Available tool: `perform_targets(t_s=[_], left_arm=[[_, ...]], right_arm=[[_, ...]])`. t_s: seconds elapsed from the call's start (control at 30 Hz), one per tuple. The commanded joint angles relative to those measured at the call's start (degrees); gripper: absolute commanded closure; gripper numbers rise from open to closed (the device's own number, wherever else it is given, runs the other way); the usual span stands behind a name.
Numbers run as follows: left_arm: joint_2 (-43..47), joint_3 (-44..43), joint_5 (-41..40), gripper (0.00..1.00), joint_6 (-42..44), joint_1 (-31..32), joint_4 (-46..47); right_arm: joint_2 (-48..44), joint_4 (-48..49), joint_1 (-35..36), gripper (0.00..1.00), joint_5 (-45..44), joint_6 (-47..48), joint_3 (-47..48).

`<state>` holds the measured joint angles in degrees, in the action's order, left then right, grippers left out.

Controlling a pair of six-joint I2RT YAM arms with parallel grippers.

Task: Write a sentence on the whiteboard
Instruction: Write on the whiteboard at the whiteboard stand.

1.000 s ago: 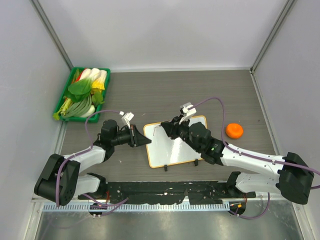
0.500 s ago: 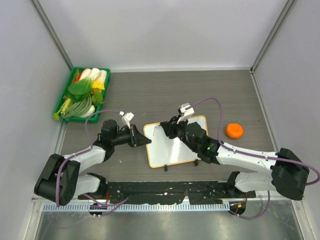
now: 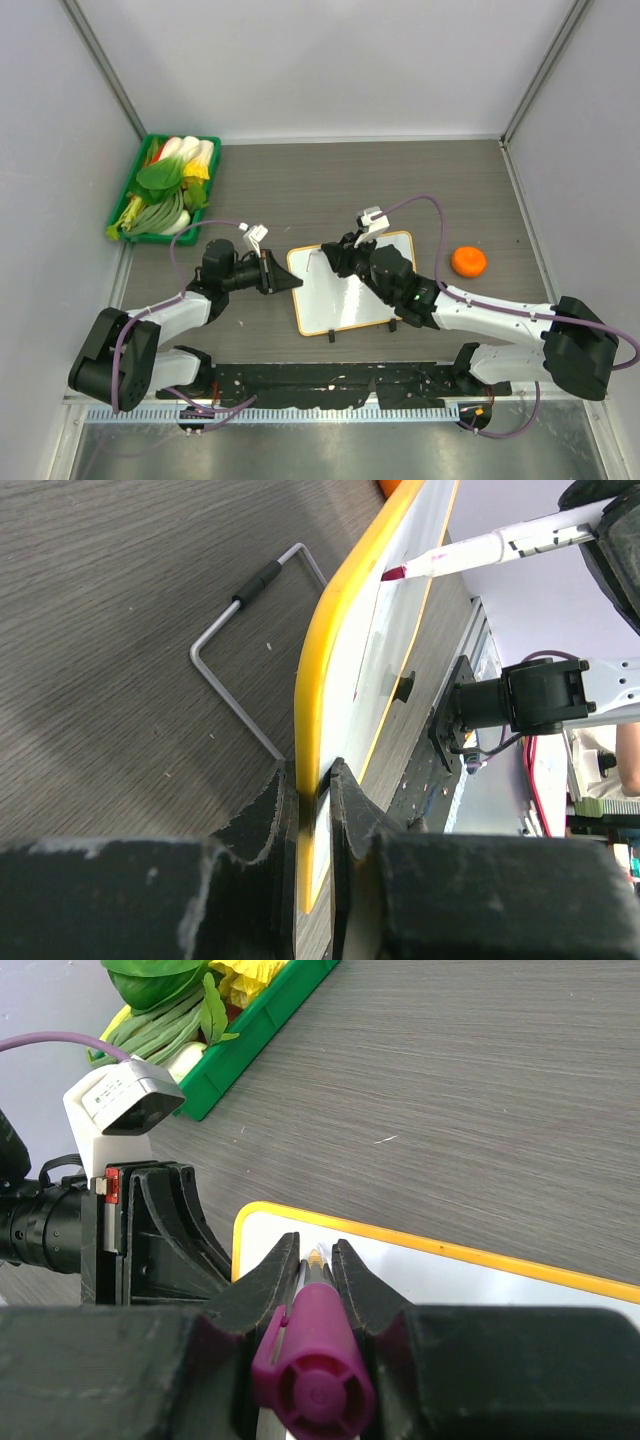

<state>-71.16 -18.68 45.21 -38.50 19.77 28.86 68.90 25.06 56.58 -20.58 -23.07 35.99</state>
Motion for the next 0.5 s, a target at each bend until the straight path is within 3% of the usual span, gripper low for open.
perform_targets(t_s=[0.0,0.47], left_arm=[[-1.18,-0.22,-4.96,1.00,3.96,0.01,-3.73],[-1.35,-0.22,-4.87,1.00,3.96,0.01,-3.64]], right_arm=[[-1.05,-0.71,-0.06,0.99,-3.41,0.48,-0.48],[-2.72,-2.21,0.02,0.99,-1.14,0.39,-1.97]])
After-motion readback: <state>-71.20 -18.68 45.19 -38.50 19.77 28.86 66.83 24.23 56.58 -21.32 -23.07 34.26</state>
